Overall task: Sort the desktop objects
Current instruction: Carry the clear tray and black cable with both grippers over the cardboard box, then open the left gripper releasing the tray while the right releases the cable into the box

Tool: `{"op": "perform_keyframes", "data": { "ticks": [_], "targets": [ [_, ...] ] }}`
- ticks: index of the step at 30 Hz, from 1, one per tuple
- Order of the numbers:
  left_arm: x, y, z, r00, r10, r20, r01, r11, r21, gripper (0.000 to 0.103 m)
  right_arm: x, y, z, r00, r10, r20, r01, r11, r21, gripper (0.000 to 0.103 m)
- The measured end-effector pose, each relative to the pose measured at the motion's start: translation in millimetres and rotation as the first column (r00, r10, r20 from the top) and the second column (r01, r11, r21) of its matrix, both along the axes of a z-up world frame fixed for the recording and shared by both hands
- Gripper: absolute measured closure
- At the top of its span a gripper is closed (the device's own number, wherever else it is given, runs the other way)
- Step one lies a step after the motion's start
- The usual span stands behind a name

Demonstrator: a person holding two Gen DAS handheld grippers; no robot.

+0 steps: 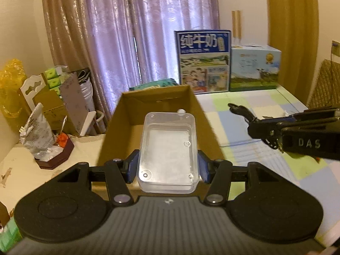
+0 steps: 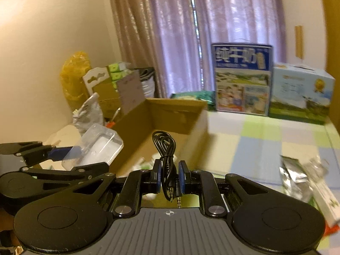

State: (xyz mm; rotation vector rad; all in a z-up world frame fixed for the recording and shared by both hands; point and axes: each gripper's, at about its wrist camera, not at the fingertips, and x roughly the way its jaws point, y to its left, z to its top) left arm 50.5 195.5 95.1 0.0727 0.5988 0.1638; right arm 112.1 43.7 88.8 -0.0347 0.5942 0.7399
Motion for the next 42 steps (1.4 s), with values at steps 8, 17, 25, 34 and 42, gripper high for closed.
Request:
{"op": "perform_keyframes", "data": {
  "ticks": [8, 17, 25, 34, 42],
  "targets": [
    [24.7, 34.9, -6.2, 1.000, 0.000, -0.028, 0.000, 1.000, 0.001, 0.052, 22.8, 48.9, -5.5, 0.999, 0.008, -0.032, -0.009, 1.000, -0.014, 0.090],
    [41.2, 53.4, -23.0, 0.999, -0.004, -0.052, 0.003, 1.000, -0.022, 0.052, 39.7, 59.8, -19.1, 0.997, -0.010, -0.071, 0.009, 1.000, -0.021, 0.090],
    [58.1, 58.9, -35.4, 0.998, -0.015, -0.056, 0.013, 0.999, -0.050, 0.052, 51.5, 67.5, -26.7, 0.996, -0.020, -0.084, 0.018, 0.999, -0.031, 0.090],
    [52.3, 73.9, -43.5, 0.999, 0.020, -0.046, -0.023, 0.998, -0.062, 0.047, 59.8, 70.6, -34.2, 0.994, -0.016, -0.111, 0.013, 0.999, -0.029, 0.090],
    [29.0, 80.9, -35.4, 0.999, 0.050, -0.006, -0.050, 0.995, -0.081, 0.046, 60.1, 79.5, -32.4, 0.994, 0.013, -0.111, -0.012, 1.000, 0.015, 0.087]
  ]
}}
